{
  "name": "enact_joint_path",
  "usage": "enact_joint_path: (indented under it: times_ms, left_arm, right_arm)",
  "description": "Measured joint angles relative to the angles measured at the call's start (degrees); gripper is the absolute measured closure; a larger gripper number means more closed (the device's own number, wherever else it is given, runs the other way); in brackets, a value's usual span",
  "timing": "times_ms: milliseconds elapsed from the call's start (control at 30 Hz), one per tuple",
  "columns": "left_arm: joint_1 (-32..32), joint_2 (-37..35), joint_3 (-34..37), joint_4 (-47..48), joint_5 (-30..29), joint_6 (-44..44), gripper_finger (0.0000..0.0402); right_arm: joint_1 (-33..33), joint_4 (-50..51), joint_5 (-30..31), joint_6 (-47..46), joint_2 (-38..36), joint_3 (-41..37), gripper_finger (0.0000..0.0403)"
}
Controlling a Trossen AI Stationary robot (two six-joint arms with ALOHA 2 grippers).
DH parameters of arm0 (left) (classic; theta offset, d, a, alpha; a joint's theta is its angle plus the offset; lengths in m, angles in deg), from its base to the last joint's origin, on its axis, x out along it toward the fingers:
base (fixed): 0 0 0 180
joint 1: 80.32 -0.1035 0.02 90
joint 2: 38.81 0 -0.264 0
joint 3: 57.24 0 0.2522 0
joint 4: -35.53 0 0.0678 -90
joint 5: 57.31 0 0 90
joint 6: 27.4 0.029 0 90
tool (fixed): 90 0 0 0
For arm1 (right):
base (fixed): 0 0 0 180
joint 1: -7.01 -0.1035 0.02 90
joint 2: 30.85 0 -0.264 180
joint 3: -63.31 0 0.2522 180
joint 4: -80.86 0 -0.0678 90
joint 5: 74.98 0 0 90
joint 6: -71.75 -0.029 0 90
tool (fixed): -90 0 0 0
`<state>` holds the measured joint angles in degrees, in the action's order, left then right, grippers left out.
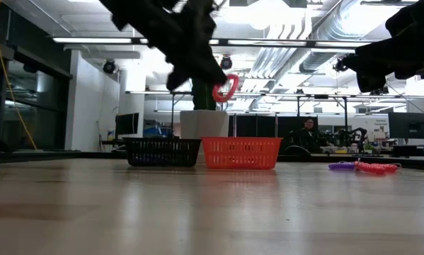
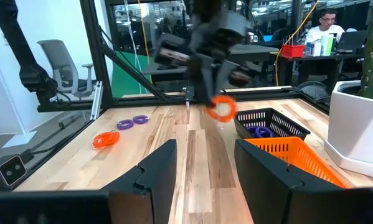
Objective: Sort spring keychains
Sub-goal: Put the orange spring keychain in the orange bin
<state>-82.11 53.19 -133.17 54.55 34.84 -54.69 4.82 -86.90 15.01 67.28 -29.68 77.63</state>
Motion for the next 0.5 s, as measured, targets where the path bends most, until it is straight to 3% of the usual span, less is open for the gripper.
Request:
enact_joint_path:
  times_ms: [233, 500]
  left_arm:
    - [-4.09, 9.32, -10.93, 4.78, -1.07, -4.27, 0.0389]
    - [-6.55, 19.18, -27.30, 27.21, -7.35, -9.46, 0.0389]
  right_arm:
    - [0.00, 0.00, -0.02, 0.00, 0.00, 0.01, 0.0246]
    - [-0.01, 0.00, 0.00, -0.01, 0.00, -0.01, 0.0246]
